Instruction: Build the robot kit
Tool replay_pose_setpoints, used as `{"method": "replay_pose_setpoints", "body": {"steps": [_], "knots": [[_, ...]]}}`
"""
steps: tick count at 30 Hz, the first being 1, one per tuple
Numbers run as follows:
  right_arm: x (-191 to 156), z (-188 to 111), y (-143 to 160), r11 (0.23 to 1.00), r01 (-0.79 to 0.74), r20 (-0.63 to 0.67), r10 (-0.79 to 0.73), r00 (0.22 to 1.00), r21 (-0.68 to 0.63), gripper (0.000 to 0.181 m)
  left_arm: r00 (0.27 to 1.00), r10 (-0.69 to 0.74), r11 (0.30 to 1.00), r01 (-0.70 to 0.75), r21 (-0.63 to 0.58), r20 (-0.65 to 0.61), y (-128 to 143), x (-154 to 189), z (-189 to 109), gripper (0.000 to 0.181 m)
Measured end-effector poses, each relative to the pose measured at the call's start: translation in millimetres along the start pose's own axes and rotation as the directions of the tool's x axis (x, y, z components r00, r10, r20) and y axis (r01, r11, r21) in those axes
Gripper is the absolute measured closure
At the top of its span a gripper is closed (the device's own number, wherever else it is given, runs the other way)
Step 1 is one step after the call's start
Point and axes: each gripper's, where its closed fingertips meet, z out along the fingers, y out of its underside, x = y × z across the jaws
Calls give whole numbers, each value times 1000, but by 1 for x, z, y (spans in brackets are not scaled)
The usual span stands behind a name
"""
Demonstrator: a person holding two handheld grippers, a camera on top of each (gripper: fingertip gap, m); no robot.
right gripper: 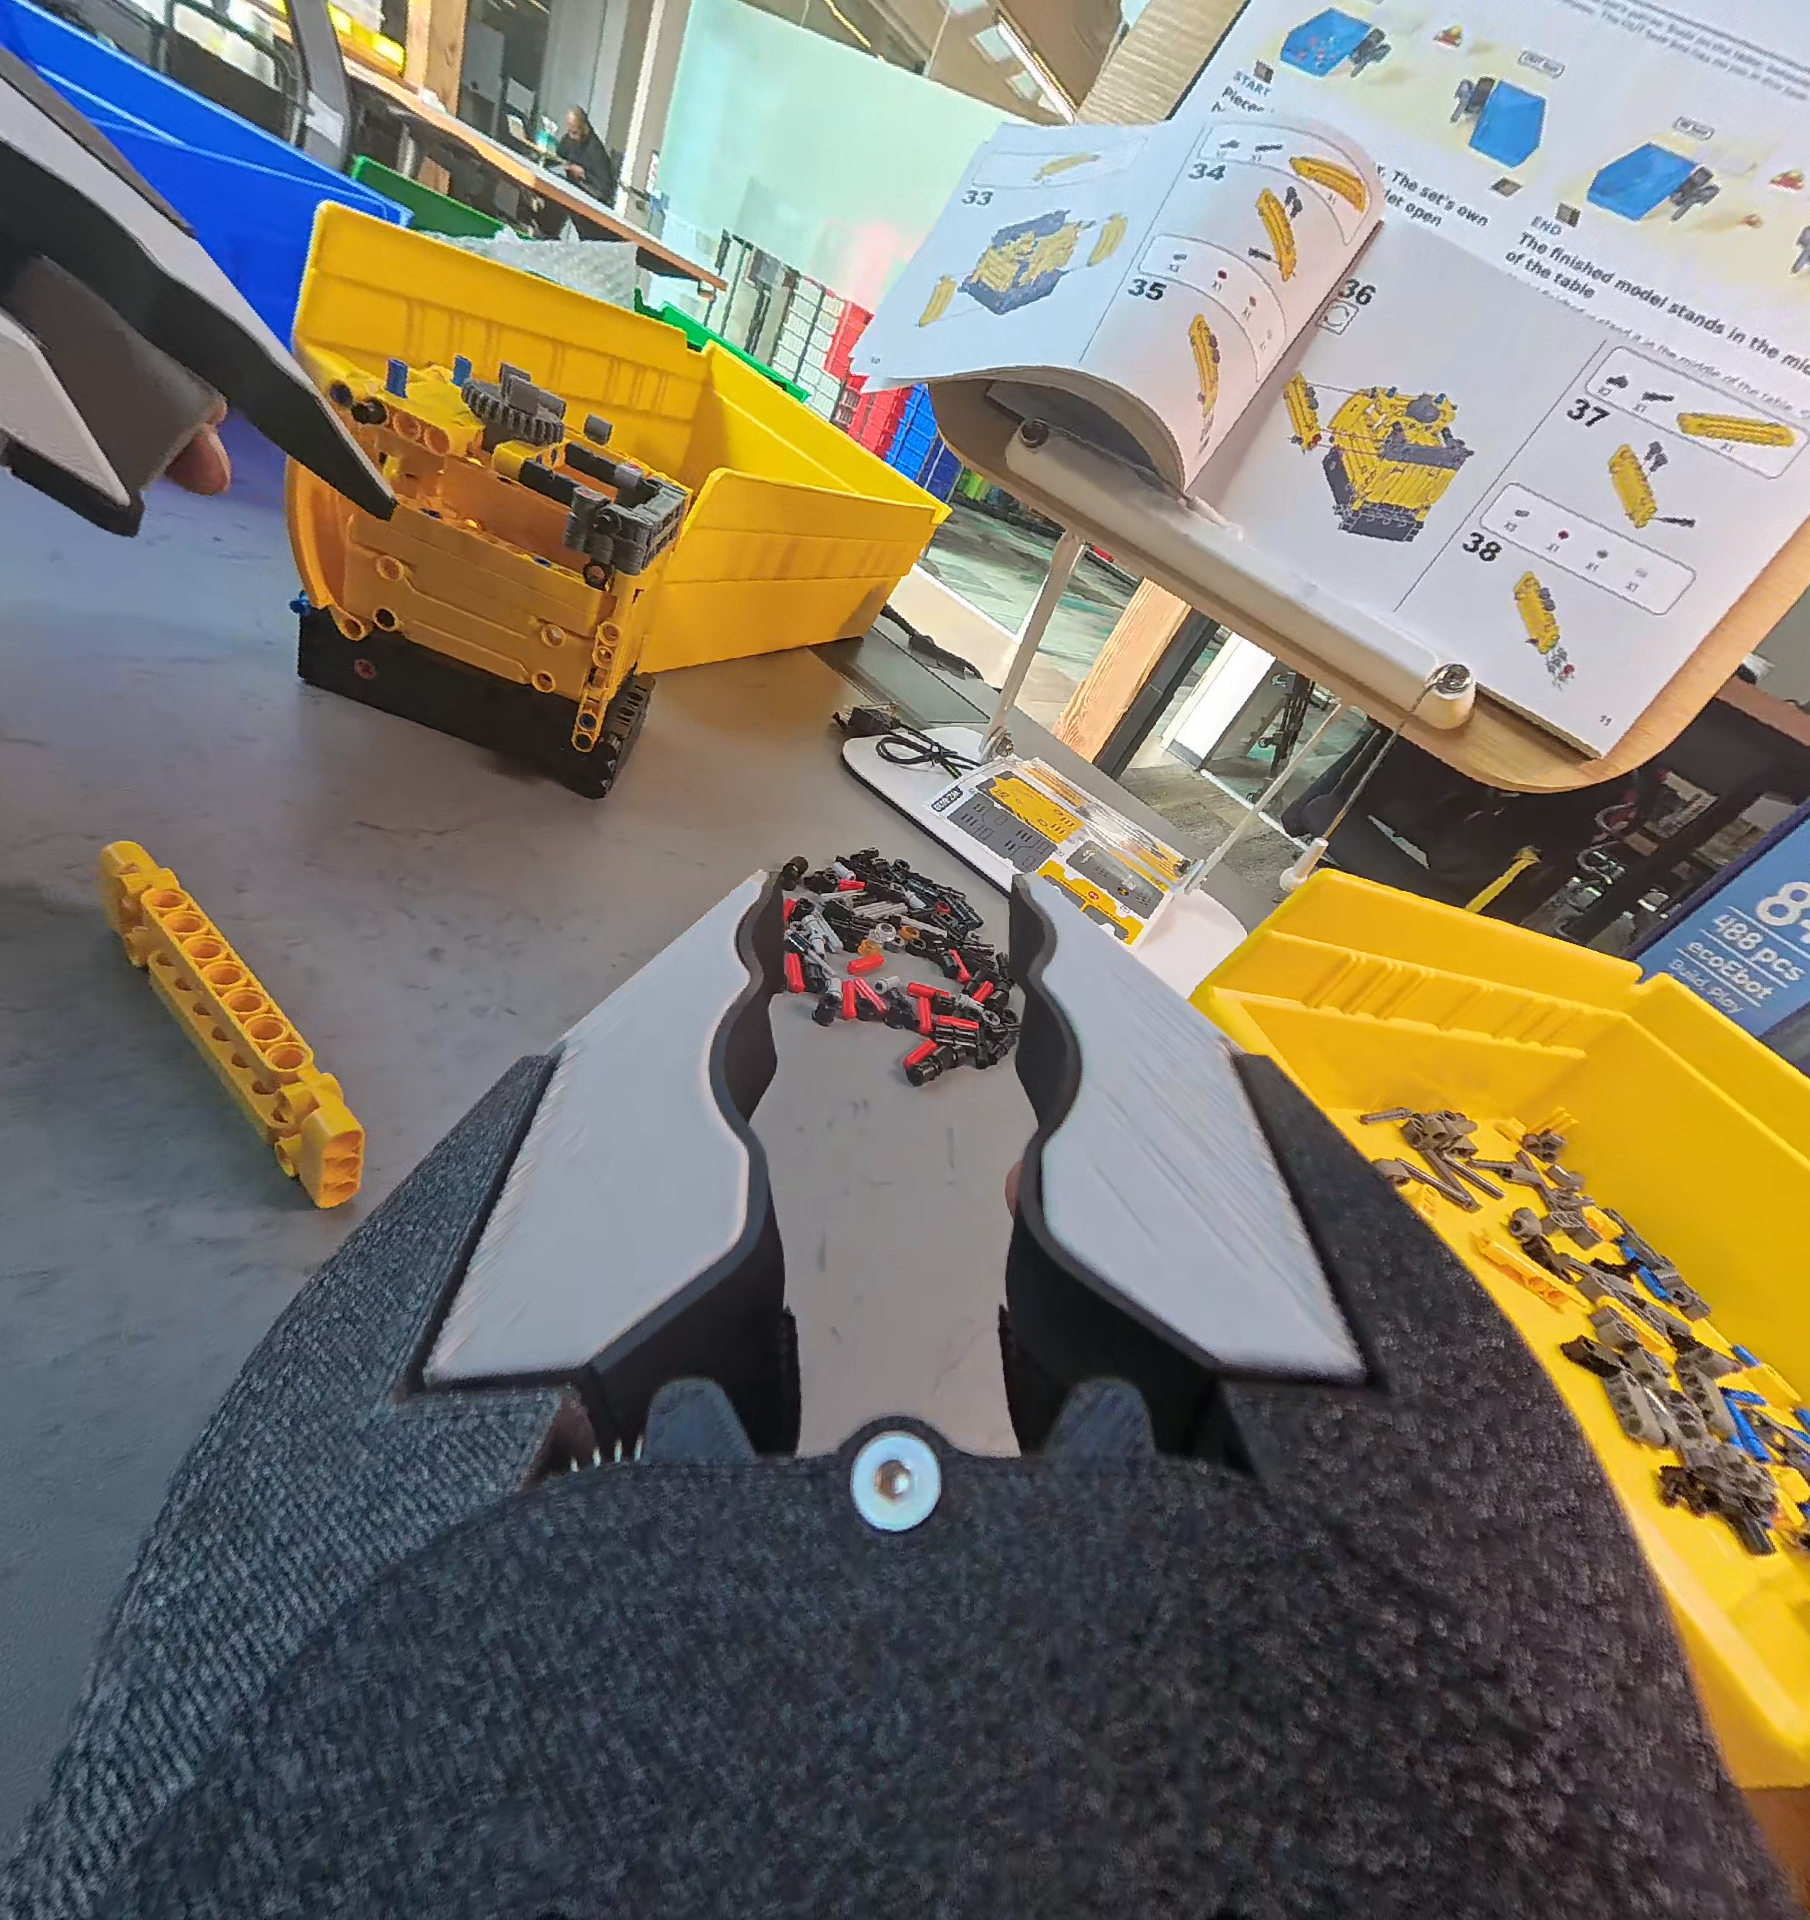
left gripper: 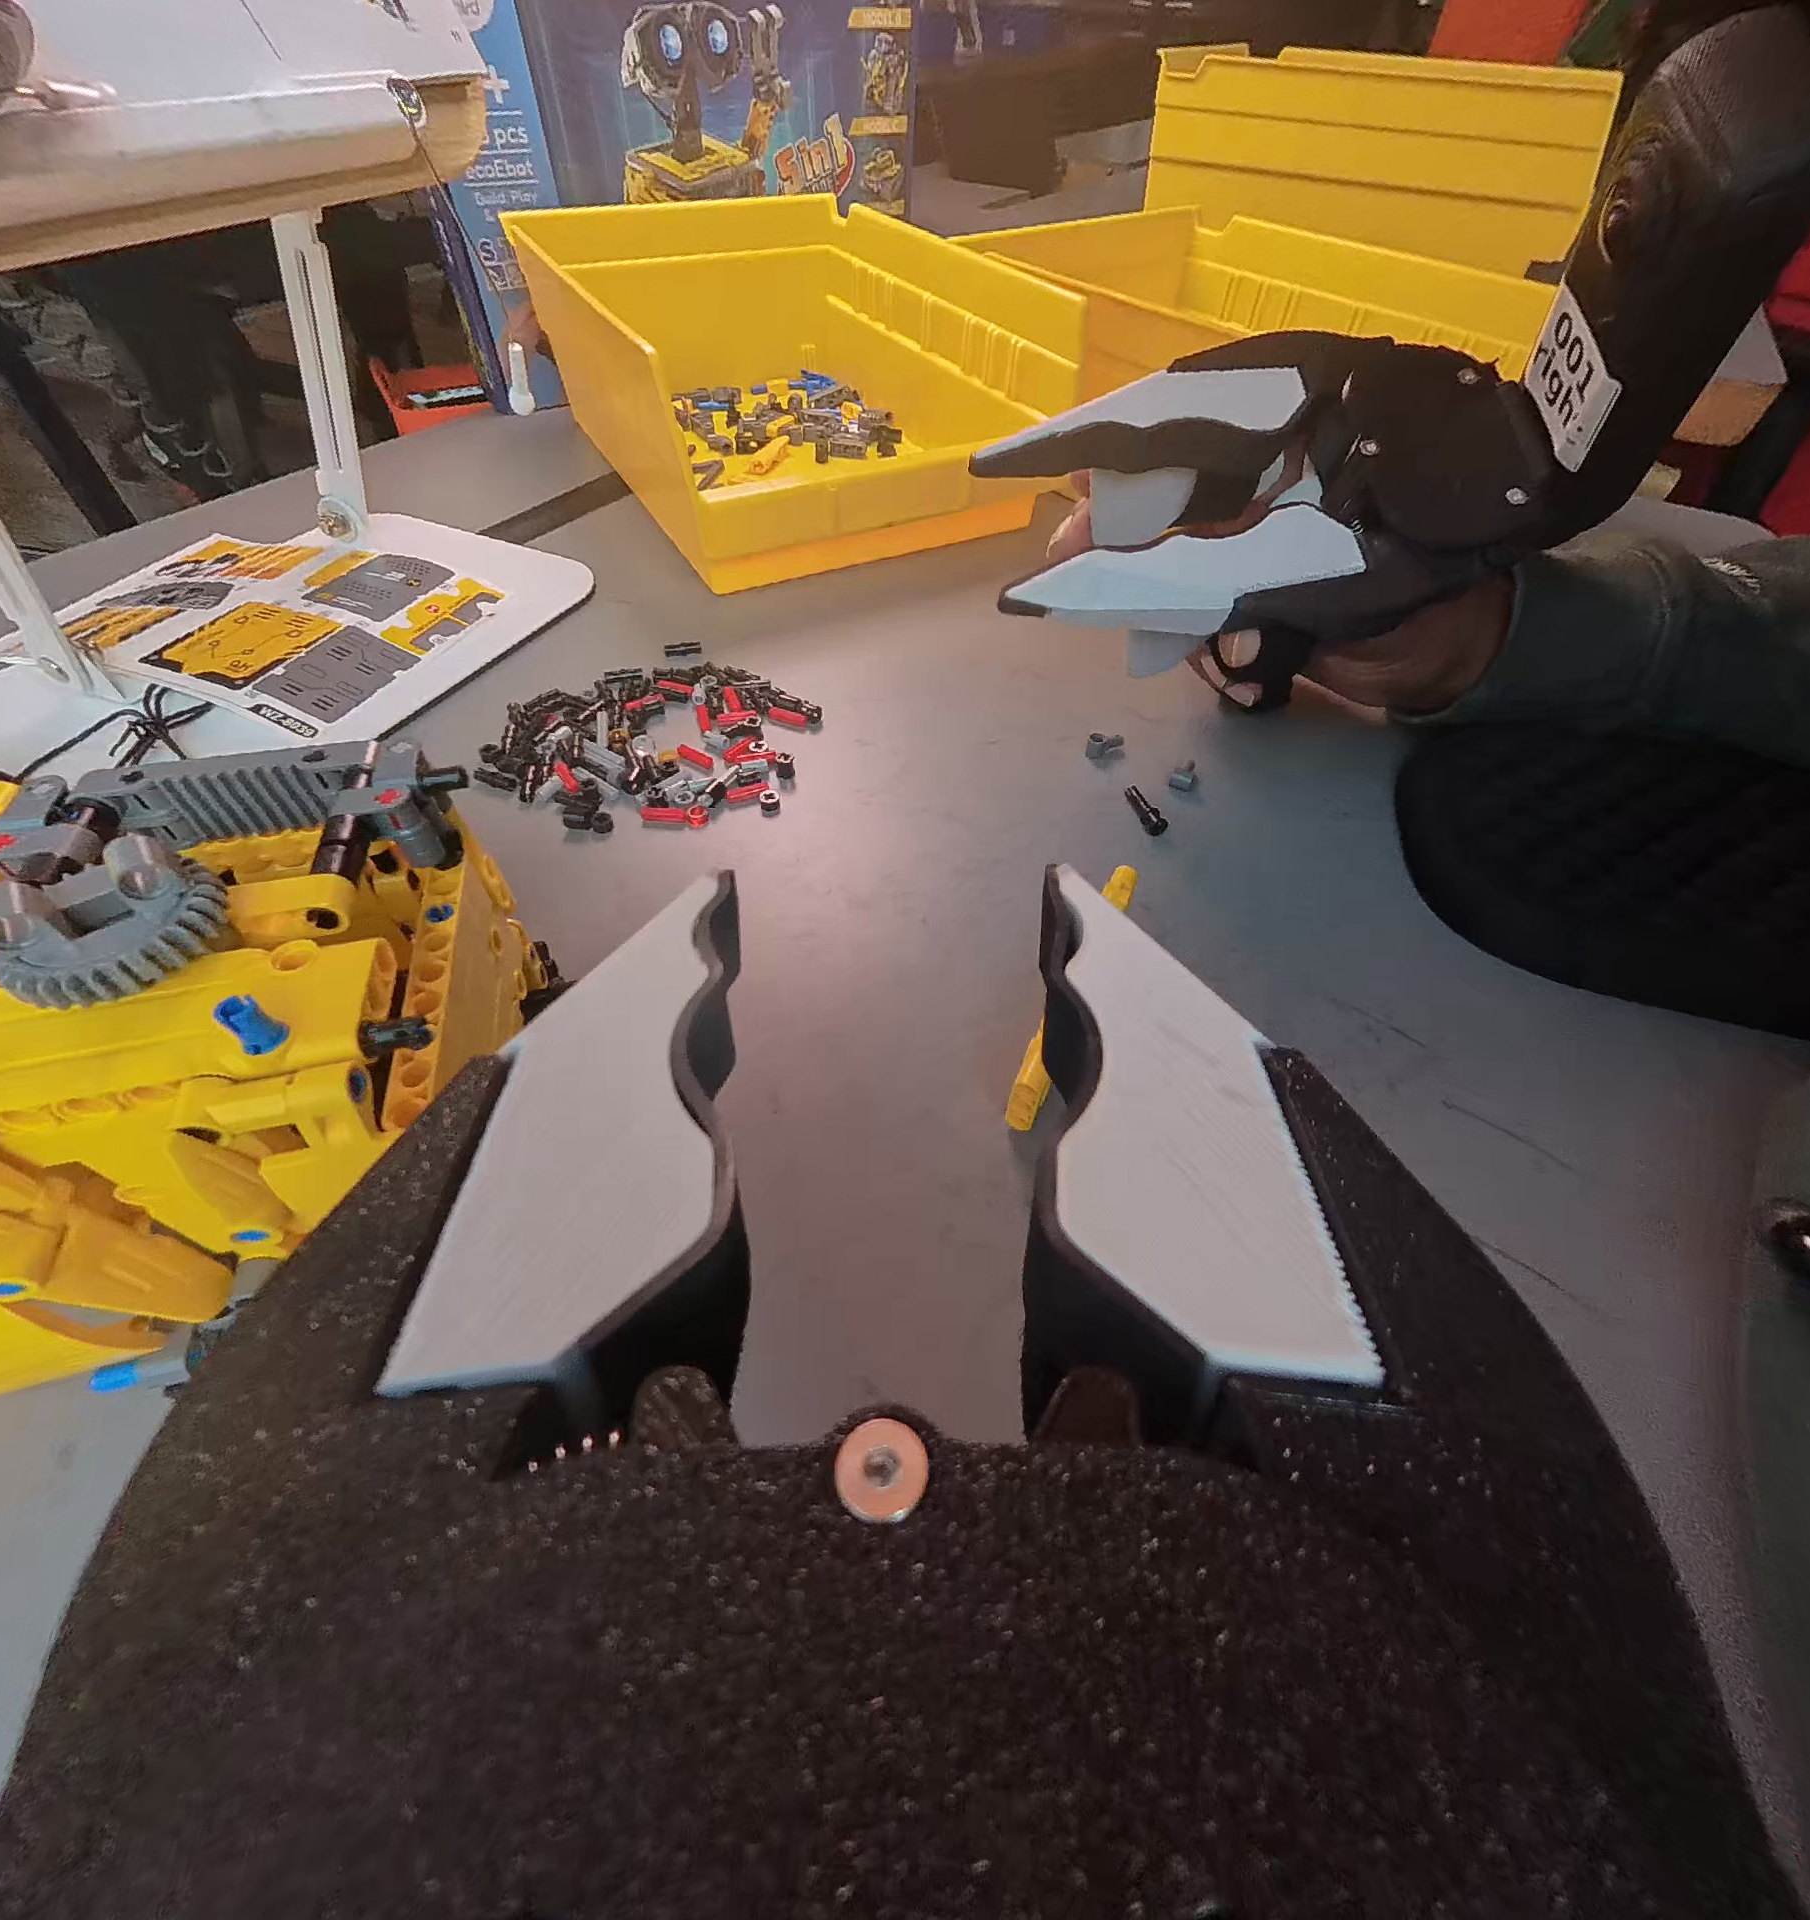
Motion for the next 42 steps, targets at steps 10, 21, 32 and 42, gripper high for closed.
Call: {"method": "replay_pose_setpoints", "body": {"steps": [10,21,32,42], "knots": [[30,-5,1,994,-114,-77,114,991,8,143,990,58,985,-77,-155,-126,35,23,16,136],[-7,-25,19,966,-66,370,158,915,-250,157,937,235,872,-320,-371,-257,79,39,44,157],[-63,-61,66,828,133,584,260,769,-544,164,923,176,871,-308,-384,-342,82,45,44,174],[-74,-59,73,816,160,608,267,748,-555,167,933,212,884,-310,-349,-292,77,39,40,164]]}}
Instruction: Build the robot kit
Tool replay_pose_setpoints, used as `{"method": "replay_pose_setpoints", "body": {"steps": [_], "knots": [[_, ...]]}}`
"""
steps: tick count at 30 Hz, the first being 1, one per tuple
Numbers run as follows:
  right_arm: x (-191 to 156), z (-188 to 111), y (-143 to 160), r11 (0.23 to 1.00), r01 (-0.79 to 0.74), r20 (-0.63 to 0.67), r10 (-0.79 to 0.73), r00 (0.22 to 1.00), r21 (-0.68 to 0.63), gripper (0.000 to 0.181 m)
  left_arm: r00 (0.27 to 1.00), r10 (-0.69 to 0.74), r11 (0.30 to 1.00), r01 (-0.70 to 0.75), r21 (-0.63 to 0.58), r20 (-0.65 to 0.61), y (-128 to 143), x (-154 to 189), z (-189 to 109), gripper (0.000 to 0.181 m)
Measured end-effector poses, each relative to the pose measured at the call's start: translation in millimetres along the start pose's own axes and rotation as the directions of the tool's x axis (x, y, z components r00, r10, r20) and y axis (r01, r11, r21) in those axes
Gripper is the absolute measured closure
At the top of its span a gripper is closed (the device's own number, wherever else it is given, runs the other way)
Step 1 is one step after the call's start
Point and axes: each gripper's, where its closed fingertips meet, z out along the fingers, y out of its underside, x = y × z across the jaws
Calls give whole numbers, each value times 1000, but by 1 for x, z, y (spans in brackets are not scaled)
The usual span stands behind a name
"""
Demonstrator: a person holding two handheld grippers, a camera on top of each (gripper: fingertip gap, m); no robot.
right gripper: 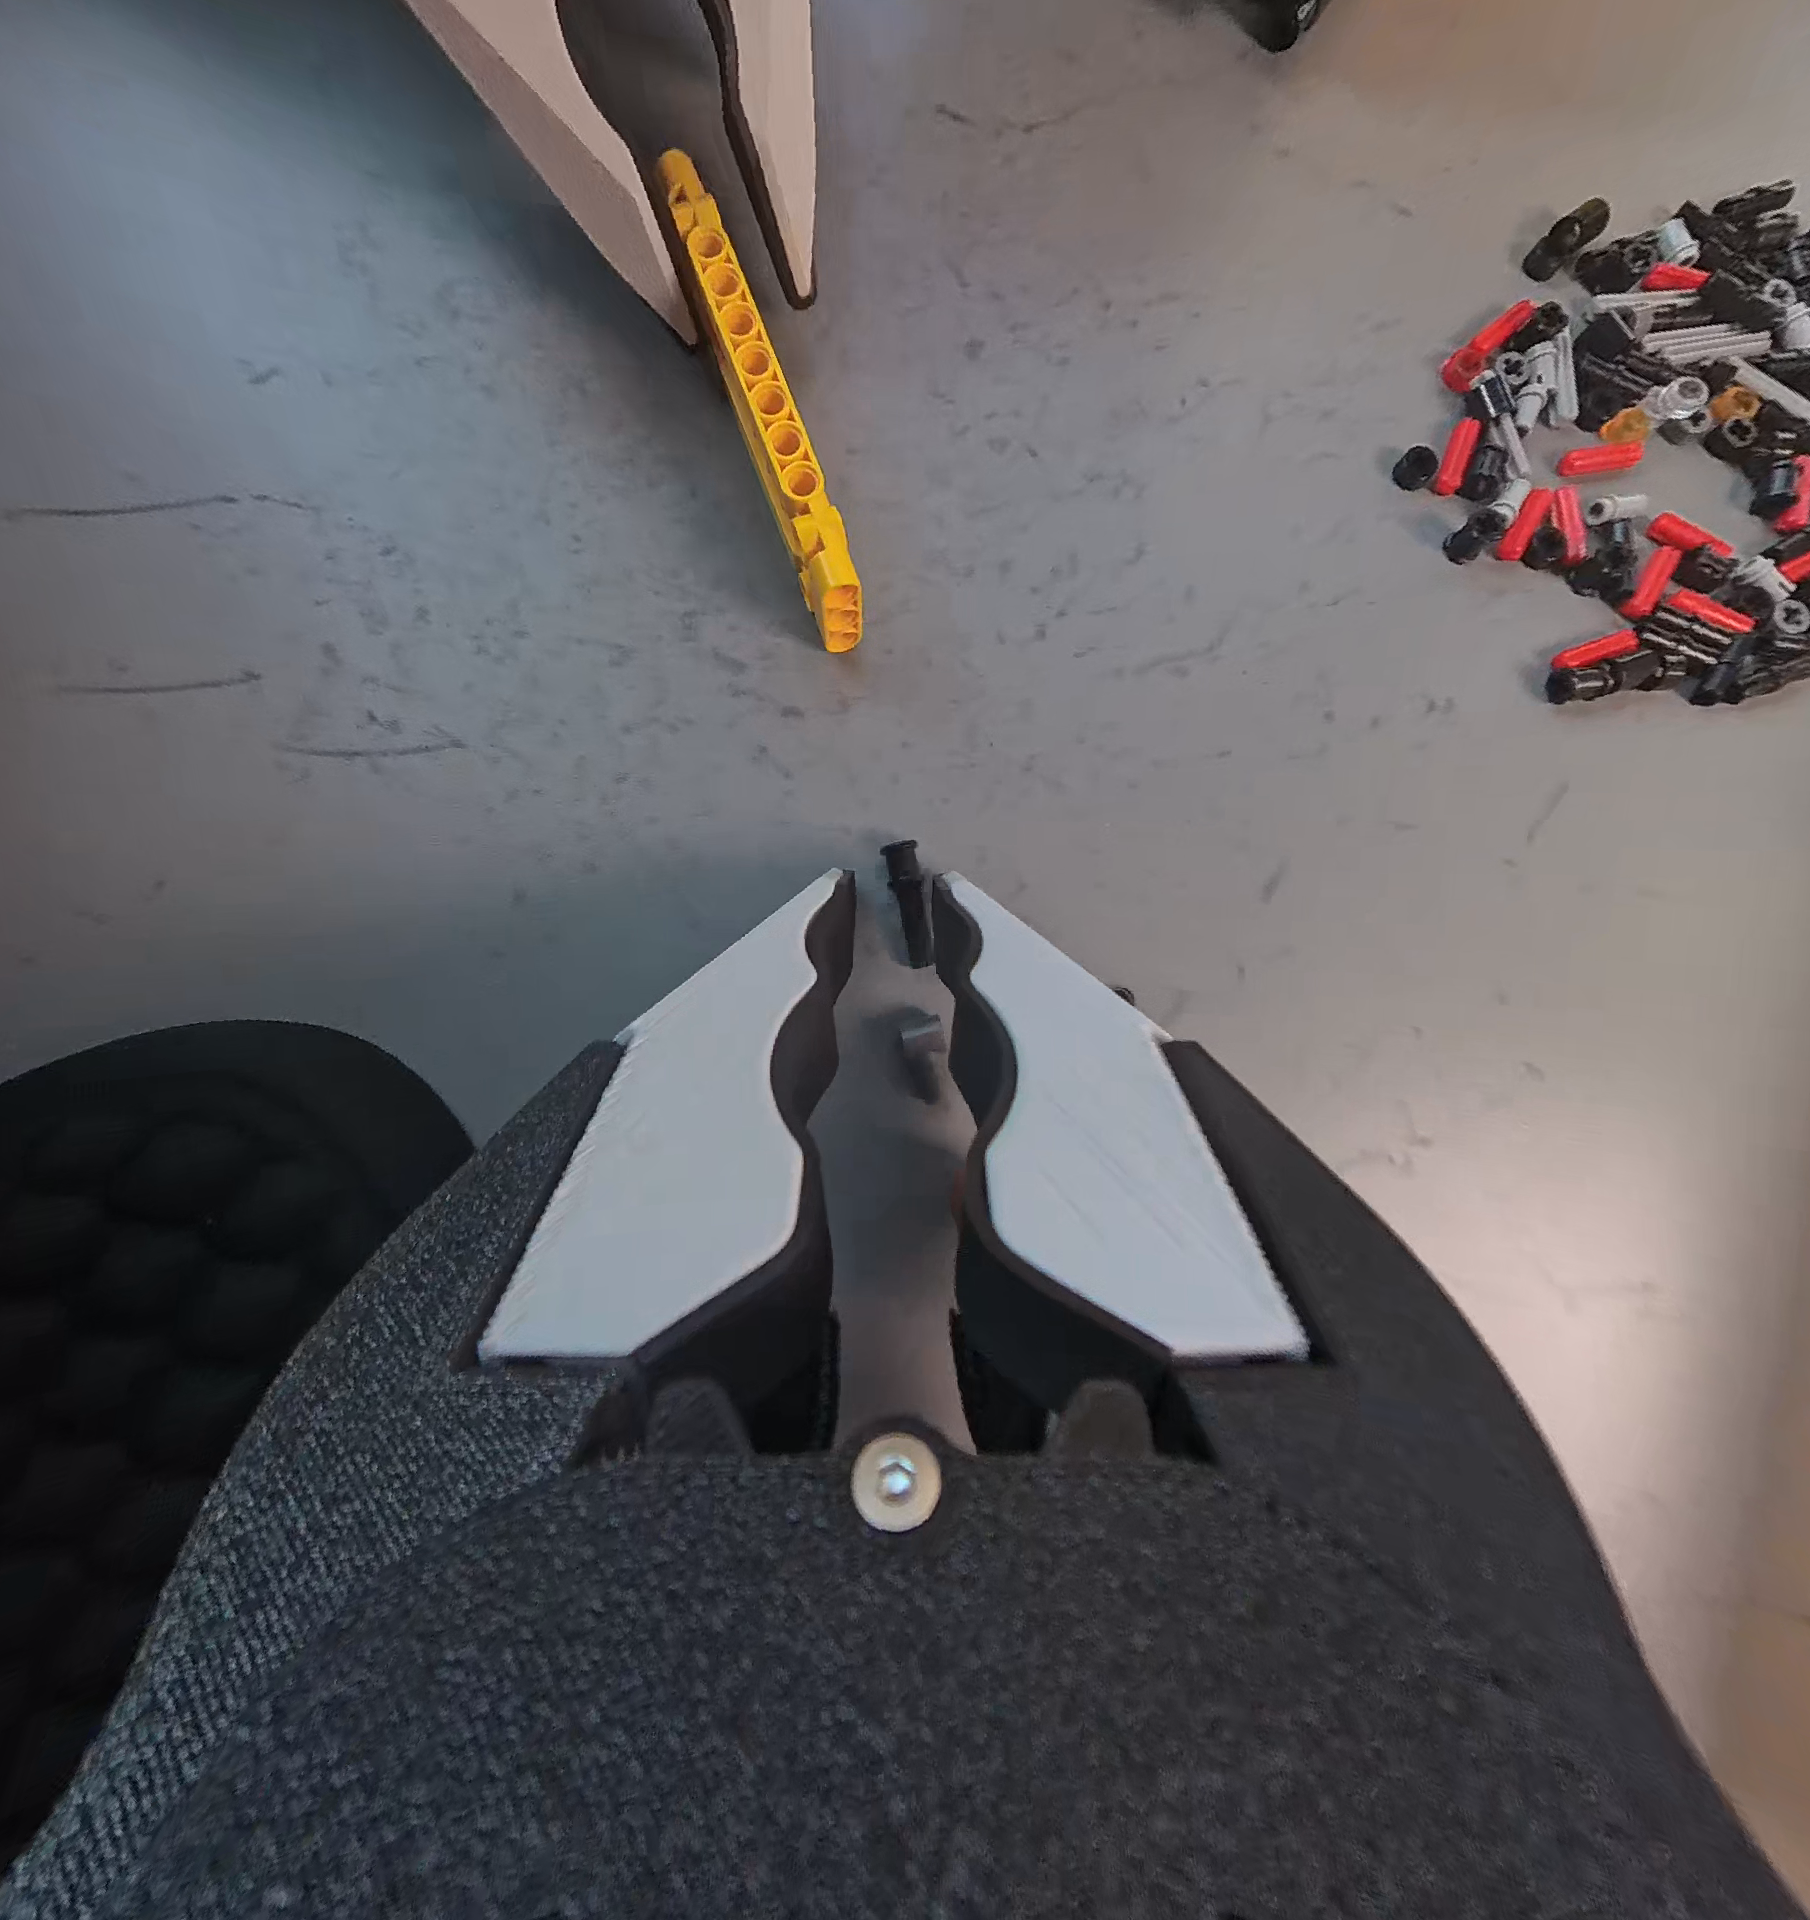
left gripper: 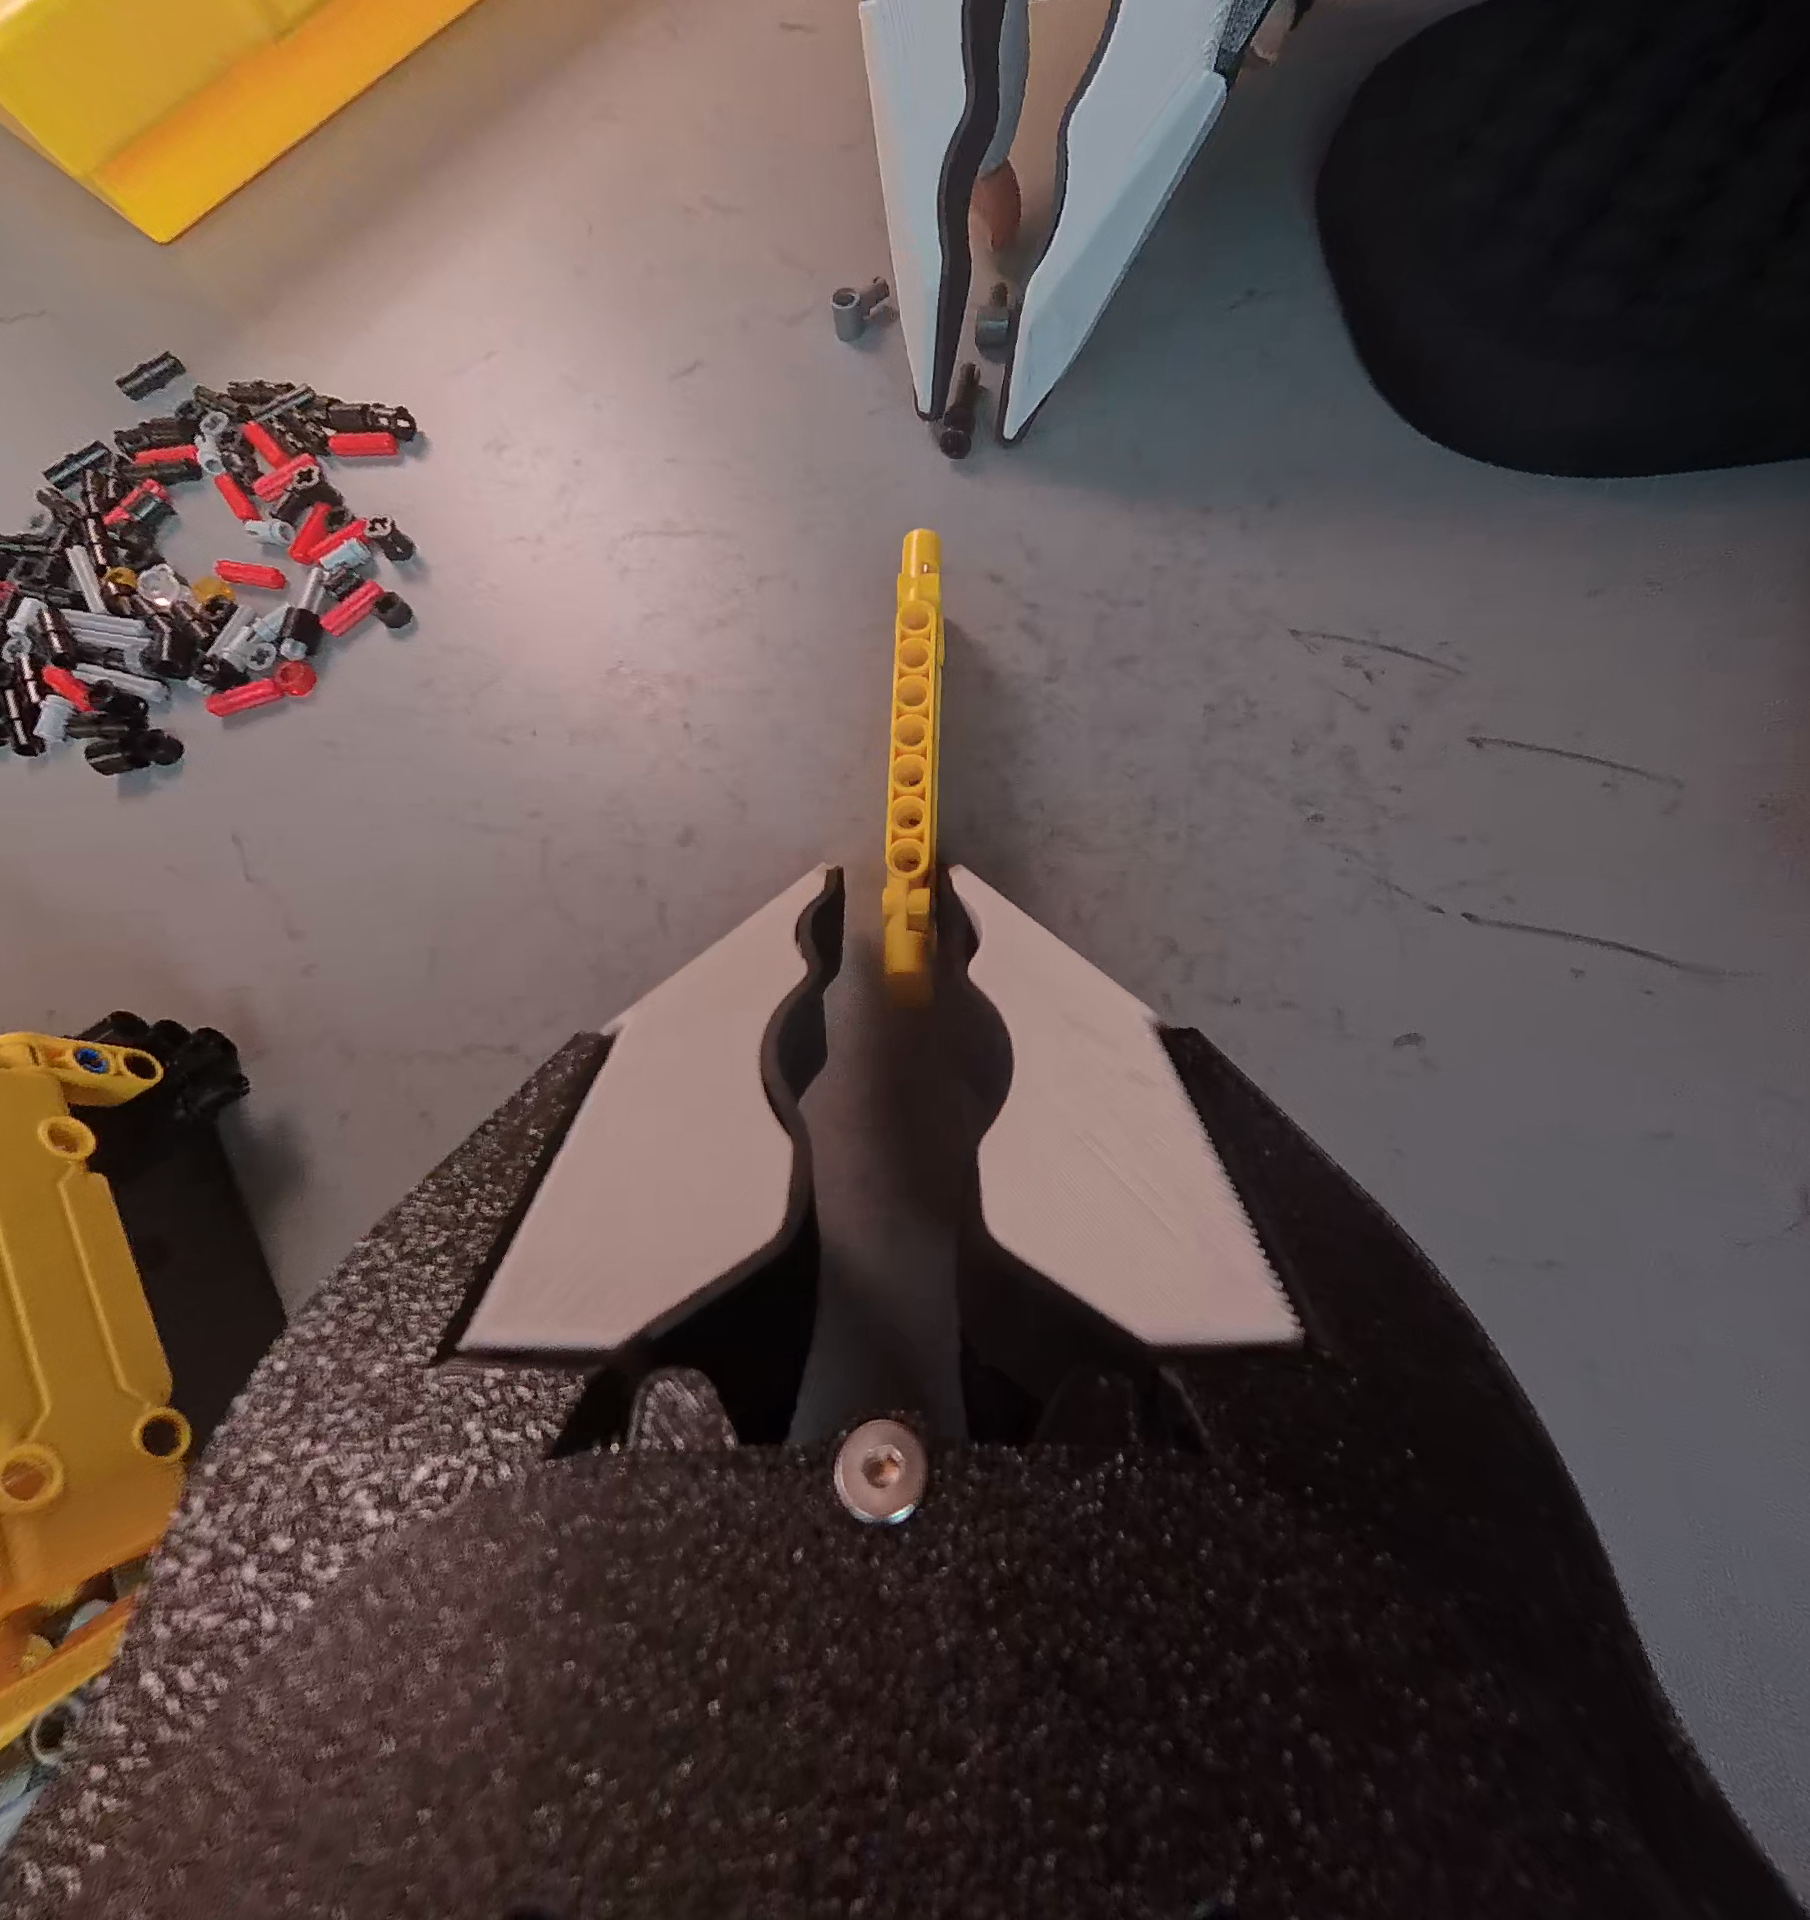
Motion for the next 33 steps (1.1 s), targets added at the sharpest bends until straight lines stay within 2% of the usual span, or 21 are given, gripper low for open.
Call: {"method": "replay_pose_setpoints", "body": {"steps": [4,8,13,21,30,33], "knots": [[0,0,0,1000,-14,10,14,1000,6,167,1000,-4,1000,4,7,6,1,0,-3,164],[5,2,-1,998,-54,0,54,999,9,171,1000,7,1000,-7,3,18,1,-1,-2,174],[3,3,-3,999,-39,-32,39,999,-23,175,992,107,994,-107,0,66,0,0,-1,174],[3,6,-6,999,-47,-31,47,998,3,175,959,249,968,-248,-22,133,0,0,-1,174],[1,5,-15,997,-52,-21,54,998,59,175,962,237,971,-237,-16,133,1,0,-2,174],[3,2,-22,993,-65,-22,67,997,100,175,983,167,986,-169,14,74,-2,5,-4,174]]}}
